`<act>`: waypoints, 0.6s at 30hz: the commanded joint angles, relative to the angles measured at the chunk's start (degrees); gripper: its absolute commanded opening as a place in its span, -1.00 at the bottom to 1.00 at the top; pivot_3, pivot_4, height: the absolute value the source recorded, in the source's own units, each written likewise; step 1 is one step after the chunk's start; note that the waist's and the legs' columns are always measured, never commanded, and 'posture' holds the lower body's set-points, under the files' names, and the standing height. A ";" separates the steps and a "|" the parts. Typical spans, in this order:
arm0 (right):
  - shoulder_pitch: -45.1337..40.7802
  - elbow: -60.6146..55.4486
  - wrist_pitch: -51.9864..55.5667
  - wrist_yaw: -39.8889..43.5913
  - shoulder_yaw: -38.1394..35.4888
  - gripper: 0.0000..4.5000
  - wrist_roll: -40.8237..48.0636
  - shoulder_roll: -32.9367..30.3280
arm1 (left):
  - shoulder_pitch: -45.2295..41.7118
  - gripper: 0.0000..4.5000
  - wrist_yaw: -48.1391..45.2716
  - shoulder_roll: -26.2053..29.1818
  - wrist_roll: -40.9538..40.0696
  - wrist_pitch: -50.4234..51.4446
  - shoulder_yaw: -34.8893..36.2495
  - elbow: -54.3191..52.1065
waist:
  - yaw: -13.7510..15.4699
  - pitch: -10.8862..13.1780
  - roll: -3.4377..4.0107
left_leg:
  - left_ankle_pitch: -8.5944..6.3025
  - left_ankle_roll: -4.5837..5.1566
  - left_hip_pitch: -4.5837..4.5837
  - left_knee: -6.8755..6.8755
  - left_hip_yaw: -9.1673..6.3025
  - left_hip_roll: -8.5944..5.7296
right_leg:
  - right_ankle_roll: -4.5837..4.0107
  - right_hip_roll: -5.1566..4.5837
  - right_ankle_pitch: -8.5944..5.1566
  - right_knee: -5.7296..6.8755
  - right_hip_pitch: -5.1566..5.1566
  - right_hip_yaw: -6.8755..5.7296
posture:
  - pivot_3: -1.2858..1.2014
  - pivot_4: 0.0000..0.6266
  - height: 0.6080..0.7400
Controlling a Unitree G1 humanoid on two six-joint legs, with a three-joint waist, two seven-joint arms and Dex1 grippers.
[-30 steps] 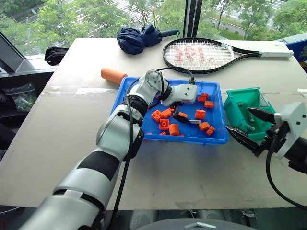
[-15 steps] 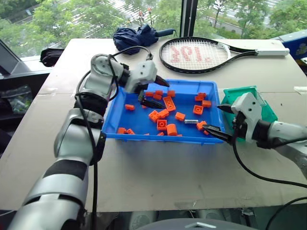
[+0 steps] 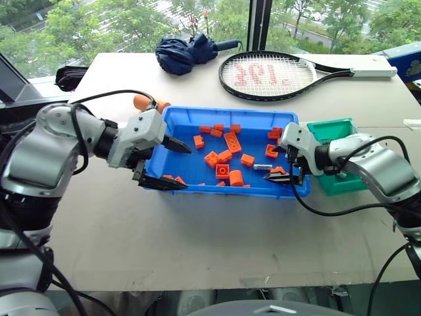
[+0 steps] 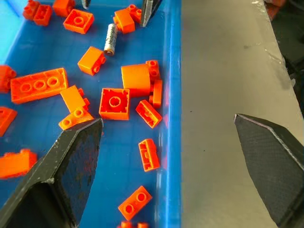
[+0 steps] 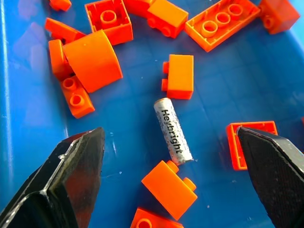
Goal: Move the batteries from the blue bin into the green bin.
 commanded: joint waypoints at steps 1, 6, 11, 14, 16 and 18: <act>-2.42 2.10 -2.56 2.43 0.55 1.00 -2.92 1.60 | 2.57 0.99 3.79 1.73 -3.79 5.15 5.35 -5.74 | 0.10 0.00 0.00 | 0.00 0.00 0.00 -0.01 0.00 0.00 | 0.00 -0.01 0.00 0.02 0.00 -0.01 | 0.03 -0.52 1.00; -4.70 7.30 -5.59 4.92 4.47 0.70 -8.70 4.91 | 5.78 1.00 8.79 2.13 -8.03 11.02 9.31 -11.19 | 0.09 0.00 0.01 | 0.00 -0.01 -0.01 -0.01 0.00 0.00 | 0.00 0.00 0.00 0.01 -0.01 -0.01 | 0.03 -0.52 1.00; -5.31 9.79 -7.17 6.93 5.76 -0.30 -12.64 6.45 | 5.93 1.00 10.91 2.98 -9.44 12.30 9.46 -12.16 | 0.11 0.01 0.01 | 0.01 -0.02 0.00 -0.01 0.01 -0.01 | 0.00 0.00 0.00 0.01 -0.02 0.00 | 0.03 -0.52 1.00; -5.12 10.03 -7.81 7.88 5.68 -0.95 -14.19 7.05 | 4.97 1.00 11.72 3.06 -10.13 12.65 8.75 -12.22 | 0.12 0.01 0.01 | 0.01 -0.03 0.00 -0.01 0.01 -0.02 | 0.00 0.00 0.00 0.01 -0.02 0.00 | 0.03 -0.52 1.00; -4.94 9.13 -7.59 8.22 4.87 -0.98 -14.56 7.20 | 4.02 1.00 11.98 3.01 -10.48 12.77 8.02 -12.20 | 0.12 0.01 0.01 | 0.01 -0.03 0.00 -0.01 0.01 -0.02 | 0.00 0.00 0.00 0.01 -0.02 0.00 | 0.03 -0.52 1.00; -4.83 7.03 -6.40 8.38 3.18 -0.98 -14.03 6.93 | 2.77 1.00 12.19 2.82 -11.16 12.93 7.26 -12.22 | 0.13 0.01 0.01 | 0.02 -0.04 0.00 -0.01 0.00 -0.02 | -0.01 0.00 0.00 0.01 -0.02 -0.01 | 0.03 -0.52 1.00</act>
